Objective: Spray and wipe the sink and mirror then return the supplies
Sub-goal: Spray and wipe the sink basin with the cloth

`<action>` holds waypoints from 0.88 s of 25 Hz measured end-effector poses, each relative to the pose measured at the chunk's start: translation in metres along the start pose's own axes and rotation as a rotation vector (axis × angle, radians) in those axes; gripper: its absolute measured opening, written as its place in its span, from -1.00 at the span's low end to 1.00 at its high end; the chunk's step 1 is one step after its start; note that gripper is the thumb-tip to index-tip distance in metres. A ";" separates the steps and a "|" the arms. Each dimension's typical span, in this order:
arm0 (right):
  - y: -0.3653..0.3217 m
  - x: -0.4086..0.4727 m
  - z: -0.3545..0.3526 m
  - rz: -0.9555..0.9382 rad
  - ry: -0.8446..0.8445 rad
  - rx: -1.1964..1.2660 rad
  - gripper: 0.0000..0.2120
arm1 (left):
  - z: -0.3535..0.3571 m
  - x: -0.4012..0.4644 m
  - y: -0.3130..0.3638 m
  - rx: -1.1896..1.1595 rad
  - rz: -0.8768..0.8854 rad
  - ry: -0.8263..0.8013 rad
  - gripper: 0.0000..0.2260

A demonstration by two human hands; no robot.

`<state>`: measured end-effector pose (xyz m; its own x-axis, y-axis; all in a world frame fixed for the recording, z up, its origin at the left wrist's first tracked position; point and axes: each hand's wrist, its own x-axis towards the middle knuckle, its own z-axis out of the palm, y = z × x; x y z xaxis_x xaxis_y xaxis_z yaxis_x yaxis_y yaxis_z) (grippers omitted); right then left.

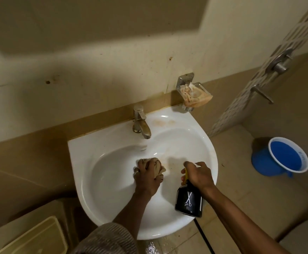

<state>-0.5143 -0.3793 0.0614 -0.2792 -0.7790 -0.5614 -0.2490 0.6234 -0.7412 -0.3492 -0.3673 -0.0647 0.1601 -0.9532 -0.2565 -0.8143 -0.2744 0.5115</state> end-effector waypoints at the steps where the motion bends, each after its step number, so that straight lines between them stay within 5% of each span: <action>1: 0.001 0.003 -0.006 0.013 0.019 0.024 -0.88 | 0.005 0.001 0.003 -0.040 -0.001 0.023 -0.42; 10: -0.002 0.011 -0.031 0.011 0.035 0.180 -0.67 | 0.028 0.013 0.024 -0.112 0.081 0.155 -0.45; 17: -0.020 0.009 -0.047 -0.139 0.002 0.214 -0.63 | 0.040 0.022 0.056 -0.444 0.282 -0.078 -0.46; 22: -0.056 0.016 -0.064 -0.190 -0.041 0.290 -0.63 | 0.030 -0.028 0.077 -0.917 0.164 -0.336 -0.63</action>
<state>-0.5640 -0.4226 0.1174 -0.2146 -0.8849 -0.4134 -0.0177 0.4267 -0.9042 -0.4330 -0.3581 -0.0434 -0.1980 -0.9415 -0.2728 -0.0417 -0.2699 0.9620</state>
